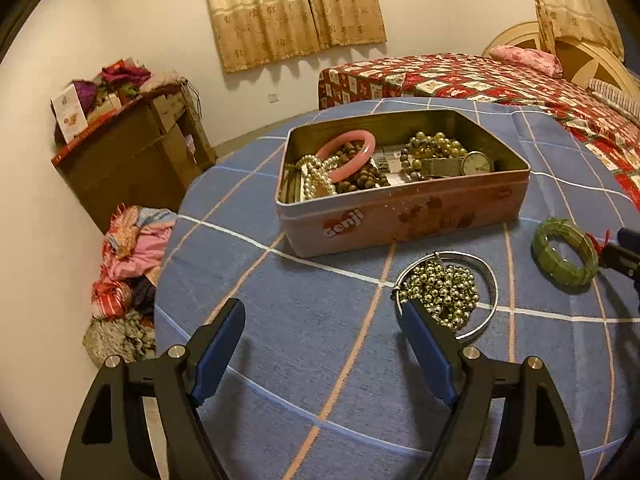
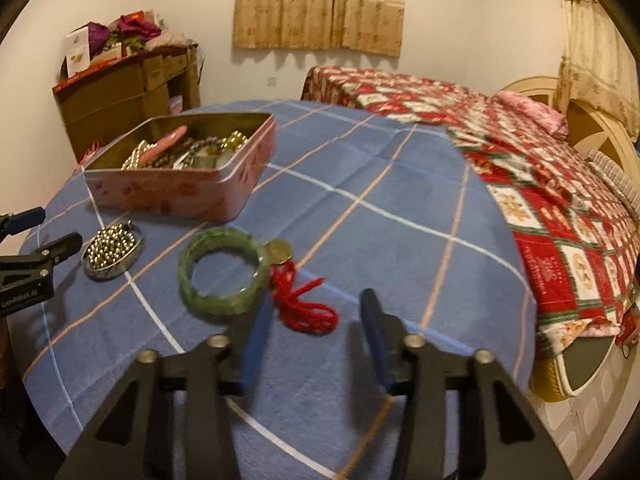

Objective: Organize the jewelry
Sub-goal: 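Withdraw both tools from the tin toward the remaining jewelry, then grasp the dark bead bracelet with the left tool while the right tool grasps the red tassel charm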

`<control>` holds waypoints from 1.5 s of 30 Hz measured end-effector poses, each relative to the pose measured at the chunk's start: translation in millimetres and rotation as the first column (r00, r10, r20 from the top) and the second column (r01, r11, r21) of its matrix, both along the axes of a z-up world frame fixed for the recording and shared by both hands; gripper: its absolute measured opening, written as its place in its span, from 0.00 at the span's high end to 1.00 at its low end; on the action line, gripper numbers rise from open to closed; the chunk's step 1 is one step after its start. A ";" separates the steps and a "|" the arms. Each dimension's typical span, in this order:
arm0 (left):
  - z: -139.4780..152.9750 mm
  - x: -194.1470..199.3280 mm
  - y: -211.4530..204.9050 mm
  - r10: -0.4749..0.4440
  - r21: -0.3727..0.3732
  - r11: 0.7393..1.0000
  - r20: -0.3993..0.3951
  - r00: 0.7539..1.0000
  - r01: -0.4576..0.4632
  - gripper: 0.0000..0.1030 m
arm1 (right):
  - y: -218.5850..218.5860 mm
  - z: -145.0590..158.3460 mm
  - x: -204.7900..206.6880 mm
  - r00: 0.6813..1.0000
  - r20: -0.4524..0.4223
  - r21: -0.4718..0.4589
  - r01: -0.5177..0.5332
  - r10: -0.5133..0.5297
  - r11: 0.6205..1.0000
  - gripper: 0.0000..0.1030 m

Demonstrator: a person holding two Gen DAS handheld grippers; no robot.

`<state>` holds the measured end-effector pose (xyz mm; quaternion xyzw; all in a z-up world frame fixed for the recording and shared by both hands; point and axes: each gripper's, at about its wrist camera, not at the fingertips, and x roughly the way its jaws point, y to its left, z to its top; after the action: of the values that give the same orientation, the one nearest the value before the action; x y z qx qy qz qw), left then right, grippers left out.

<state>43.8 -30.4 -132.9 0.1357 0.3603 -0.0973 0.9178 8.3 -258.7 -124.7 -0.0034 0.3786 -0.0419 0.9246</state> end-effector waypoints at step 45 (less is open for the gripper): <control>56.5 -16.2 -18.8 -0.166 -0.135 0.975 0.080 0.983 0.176 0.91 | -11.3 36.5 -8.0 0.990 0.140 0.060 -0.023 0.014 0.998 0.92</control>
<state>27.6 -49.2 -76.4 0.1038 0.3081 -0.1965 0.9250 0.3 -269.9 -88.2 0.0247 0.3141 -0.0218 0.9488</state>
